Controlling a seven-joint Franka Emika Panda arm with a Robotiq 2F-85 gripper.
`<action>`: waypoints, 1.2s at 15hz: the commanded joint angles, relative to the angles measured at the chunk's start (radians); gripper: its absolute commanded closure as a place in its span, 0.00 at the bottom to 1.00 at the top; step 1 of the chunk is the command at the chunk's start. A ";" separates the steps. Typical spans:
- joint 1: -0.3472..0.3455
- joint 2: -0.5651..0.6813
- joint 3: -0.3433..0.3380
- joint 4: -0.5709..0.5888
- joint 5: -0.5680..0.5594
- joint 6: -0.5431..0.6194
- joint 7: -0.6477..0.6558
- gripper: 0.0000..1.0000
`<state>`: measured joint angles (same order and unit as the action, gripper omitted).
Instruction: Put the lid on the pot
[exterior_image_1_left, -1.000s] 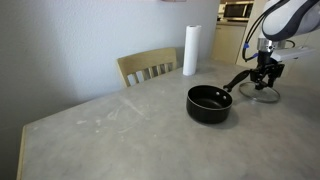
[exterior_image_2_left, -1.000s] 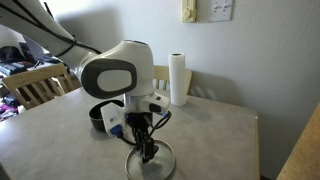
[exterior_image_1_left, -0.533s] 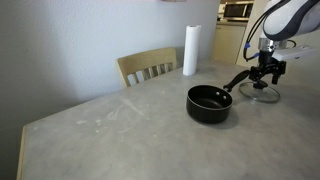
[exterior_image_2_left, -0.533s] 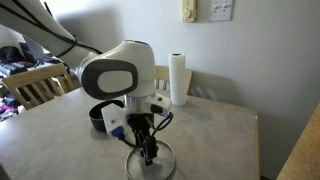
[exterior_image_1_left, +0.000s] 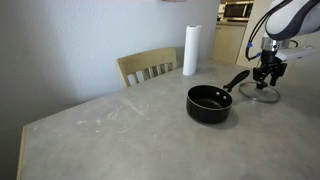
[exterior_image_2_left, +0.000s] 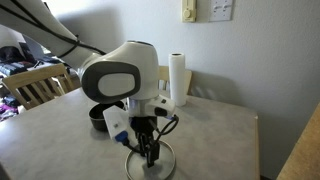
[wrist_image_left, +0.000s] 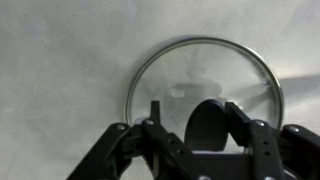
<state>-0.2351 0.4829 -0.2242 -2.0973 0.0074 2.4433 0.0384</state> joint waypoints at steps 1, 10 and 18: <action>-0.015 0.000 0.014 -0.002 0.013 0.013 -0.022 0.61; 0.031 -0.091 0.019 -0.050 -0.027 0.025 -0.012 0.87; 0.182 -0.204 -0.095 -0.047 -0.447 0.044 0.257 0.87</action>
<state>-0.0989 0.3320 -0.2660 -2.1202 -0.2892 2.4543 0.1962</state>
